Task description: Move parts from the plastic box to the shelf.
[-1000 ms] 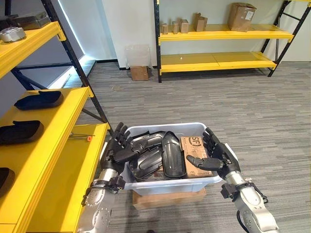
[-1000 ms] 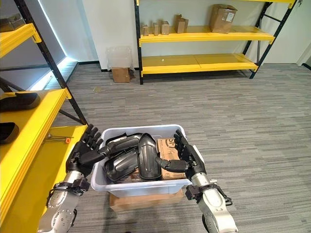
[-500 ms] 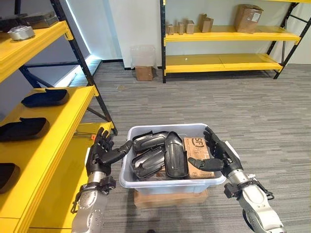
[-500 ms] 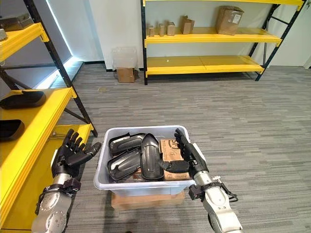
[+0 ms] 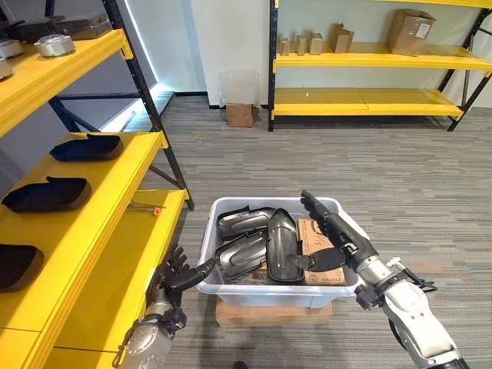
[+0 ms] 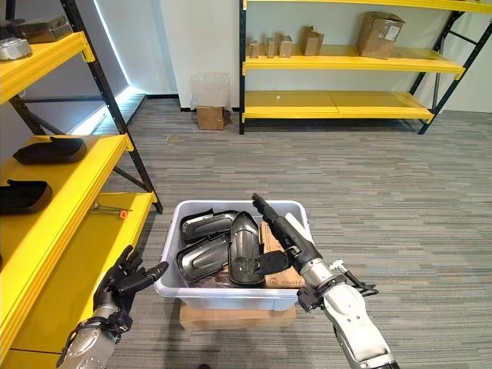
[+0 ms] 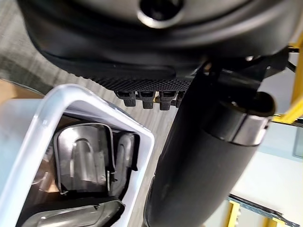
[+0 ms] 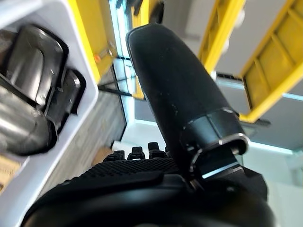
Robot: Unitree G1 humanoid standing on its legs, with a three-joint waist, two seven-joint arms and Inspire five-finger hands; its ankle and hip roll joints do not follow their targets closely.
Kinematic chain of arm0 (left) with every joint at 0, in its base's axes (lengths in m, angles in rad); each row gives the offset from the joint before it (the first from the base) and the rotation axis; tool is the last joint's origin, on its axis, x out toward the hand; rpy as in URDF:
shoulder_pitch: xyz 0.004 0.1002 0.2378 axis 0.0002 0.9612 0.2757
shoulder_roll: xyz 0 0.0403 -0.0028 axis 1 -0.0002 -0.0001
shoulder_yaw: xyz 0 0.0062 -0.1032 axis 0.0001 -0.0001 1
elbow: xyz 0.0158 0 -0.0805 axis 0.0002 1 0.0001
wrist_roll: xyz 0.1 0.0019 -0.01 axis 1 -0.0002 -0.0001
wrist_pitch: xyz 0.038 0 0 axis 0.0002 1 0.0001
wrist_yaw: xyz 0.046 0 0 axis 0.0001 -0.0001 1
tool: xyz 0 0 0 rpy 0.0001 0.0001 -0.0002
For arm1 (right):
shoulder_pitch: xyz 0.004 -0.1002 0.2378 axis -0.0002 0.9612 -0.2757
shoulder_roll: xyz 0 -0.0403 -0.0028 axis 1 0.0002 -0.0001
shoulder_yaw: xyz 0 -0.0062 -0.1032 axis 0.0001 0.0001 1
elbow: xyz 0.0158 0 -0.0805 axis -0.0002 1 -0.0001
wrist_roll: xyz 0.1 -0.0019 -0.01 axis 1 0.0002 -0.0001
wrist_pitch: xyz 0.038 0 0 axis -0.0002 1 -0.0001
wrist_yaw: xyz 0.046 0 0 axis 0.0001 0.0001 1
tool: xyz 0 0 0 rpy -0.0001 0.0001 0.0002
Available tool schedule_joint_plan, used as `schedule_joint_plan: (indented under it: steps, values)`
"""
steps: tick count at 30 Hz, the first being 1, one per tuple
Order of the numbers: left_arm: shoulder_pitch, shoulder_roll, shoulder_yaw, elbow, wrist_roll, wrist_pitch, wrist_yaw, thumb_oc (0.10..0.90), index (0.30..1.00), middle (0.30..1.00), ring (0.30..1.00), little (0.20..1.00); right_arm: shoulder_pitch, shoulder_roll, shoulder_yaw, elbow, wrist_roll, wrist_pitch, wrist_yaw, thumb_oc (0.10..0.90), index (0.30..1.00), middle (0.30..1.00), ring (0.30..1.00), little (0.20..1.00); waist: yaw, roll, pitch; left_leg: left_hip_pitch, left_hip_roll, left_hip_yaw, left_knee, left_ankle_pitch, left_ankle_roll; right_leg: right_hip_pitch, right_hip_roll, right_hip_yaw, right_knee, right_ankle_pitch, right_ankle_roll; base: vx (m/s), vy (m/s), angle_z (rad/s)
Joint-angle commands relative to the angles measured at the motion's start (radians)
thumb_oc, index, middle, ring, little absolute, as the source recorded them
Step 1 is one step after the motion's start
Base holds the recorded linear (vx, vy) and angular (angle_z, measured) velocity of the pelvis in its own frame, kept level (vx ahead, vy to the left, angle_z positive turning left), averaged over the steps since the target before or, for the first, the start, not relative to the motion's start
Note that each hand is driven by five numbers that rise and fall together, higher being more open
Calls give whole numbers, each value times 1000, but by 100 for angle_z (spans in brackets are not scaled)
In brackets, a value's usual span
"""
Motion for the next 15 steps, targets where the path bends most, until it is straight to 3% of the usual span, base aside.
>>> schedule_joint_plan:
  steps: [1, 3, 5, 15]
  values:
    - [-96, 76, -3, -57, 11, -63, -45, 900, 1000, 1000, 1000, 1000, -140, 3, -2, -119, -15, -74, -4, 900, 1000, 1000, 1000, 1000, 23, -52, -2, 50, -24, -50, -4, -87, -10, -49, -48, 43, -2, 62, 83, 6, -34, 8]
    - [-98, 87, -11, -61, 10, -70, -38, 900, 1000, 1000, 1000, 1000, -147, -7, 9, -120, -16, -73, -14, 900, 1000, 1000, 1000, 1000, 26, -52, 6, 36, -24, -52, -4, -85, -10, -62, -49, 42, -2, 63, 84, -38, -28, 7]
    - [-132, 119, -34, -80, 42, -146, -27, 900, 1000, 1000, 1000, 1000, -190, -34, 41, -110, -24, -87, -26, 900, 1000, 1000, 1000, 1000, 31, -51, 35, -12, -26, -56, -4, -74, -8, -108, -48, 48, -2, 70, 84, -120, -39, 12]
    - [-260, 145, -84, -132, -31, -175, 52, 900, 1000, 1000, 1000, 1000, -345, -76, 70, -28, -89, -101, -101, 900, 1000, 1000, 1000, 1000, 21, -15, 162, -136, -28, -56, -4, -30, -8, -238, -38, 76, 14, 88, 73, -154, 7, 0]
